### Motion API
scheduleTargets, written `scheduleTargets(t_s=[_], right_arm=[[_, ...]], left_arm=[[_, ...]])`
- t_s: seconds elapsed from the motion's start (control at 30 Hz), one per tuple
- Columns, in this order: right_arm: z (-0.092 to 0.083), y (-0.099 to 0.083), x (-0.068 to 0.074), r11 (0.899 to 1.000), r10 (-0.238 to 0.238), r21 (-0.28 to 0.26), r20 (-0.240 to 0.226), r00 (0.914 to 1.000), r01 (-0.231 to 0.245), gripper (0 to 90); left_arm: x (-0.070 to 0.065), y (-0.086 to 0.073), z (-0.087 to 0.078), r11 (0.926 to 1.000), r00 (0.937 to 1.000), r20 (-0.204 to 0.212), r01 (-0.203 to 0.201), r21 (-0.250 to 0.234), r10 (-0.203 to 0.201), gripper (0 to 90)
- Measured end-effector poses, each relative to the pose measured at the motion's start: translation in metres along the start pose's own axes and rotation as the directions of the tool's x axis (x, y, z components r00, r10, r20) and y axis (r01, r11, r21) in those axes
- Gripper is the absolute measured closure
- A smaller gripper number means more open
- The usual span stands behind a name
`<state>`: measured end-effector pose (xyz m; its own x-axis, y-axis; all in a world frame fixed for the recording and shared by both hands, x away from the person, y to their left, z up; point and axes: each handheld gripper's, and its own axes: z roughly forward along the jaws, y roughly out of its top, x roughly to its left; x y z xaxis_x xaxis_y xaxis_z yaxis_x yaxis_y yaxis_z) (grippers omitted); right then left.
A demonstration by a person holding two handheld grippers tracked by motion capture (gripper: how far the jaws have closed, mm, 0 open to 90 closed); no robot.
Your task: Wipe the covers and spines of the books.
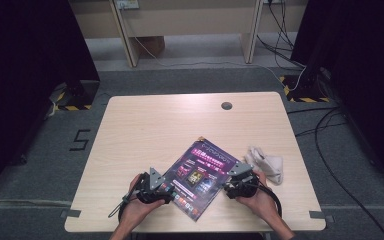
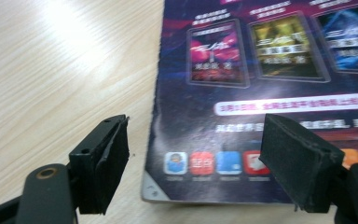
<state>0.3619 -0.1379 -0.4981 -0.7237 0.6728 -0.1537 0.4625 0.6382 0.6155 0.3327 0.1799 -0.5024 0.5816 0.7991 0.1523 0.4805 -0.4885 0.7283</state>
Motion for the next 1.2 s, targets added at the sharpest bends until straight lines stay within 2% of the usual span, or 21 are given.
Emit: scheduleTargets(t_s=[0.07,0.17,0.23,0.37,0.47,0.67,0.77,0.83,1.0,1.1,1.2], right_arm=[[0.001,0.0,0.002,1.0,-0.013,0.005,-0.006,0.9999,0.013,32.2],[0.0,0.001,0.003,1.0,-0.014,0.005,-0.008,0.9999,0.014,32.2],[0.001,0.0,0.003,1.0,-0.014,0.003,-0.007,0.9999,0.014,32.2],[-0.001,0.0,0.002,1.0,-0.007,-0.005,-0.005,1.0,0.007,32.2],[-0.002,-0.001,0.003,1.0,-0.006,-0.004,-0.01,0.9999,0.006,32.2],[-0.002,0.0,0.004,1.0,-0.009,-0.017,-0.01,0.9999,0.009,32.2],[-0.002,0.0,0.003,1.0,-0.011,-0.014,-0.003,0.9999,0.011,31.7],[-0.002,-0.001,0.001,1.0,-0.01,-0.012,0.004,0.9999,0.01,31.9],[-0.002,-0.002,-0.004,1.0,0.006,-0.01,0.011,0.9999,-0.006,31.0],[-0.001,-0.001,-0.007,1.0,-0.001,-0.009,0.025,0.9997,0.002,30.7],[0.001,0.0,-0.011,1.0,-0.004,-0.006,0.041,0.9991,0.004,30.7]], left_arm=[[0.0,-0.001,0.002,0.9998,1.0,0.001,-0.005,0.019,0.005,22.9],[0.0,-0.002,0.003,0.9998,1.0,0.007,0.001,0.022,-0.001,23.2],[0.001,-0.002,0.003,0.9996,0.9997,0.016,0.018,0.021,-0.018,24.2],[0.002,-0.004,0.002,0.9982,0.9969,0.059,0.051,0.033,-0.052,26.3],[0.0,-0.005,0.001,0.9979,0.9968,0.055,0.056,0.034,-0.057,26.2],[-0.014,-0.005,-0.005,0.9982,0.9961,0.079,0.034,0.049,-0.038,26.2],[-0.024,-0.005,-0.009,0.9986,0.9973,0.074,0.002,0.054,-0.006,26.3],[-0.029,-0.005,-0.011,0.9985,0.995,0.1,0.001,0.054,-0.006,30.3],[-0.04,-0.007,-0.014,0.9987,0.9949,0.097,0.025,0.044,-0.029,34.9],[-0.042,-0.006,-0.013,0.9972,0.9908,0.121,0.056,0.051,-0.061,35.2],[-0.046,-0.005,-0.012,0.9967,0.989,0.131,0.064,0.05,-0.07,35.1]])
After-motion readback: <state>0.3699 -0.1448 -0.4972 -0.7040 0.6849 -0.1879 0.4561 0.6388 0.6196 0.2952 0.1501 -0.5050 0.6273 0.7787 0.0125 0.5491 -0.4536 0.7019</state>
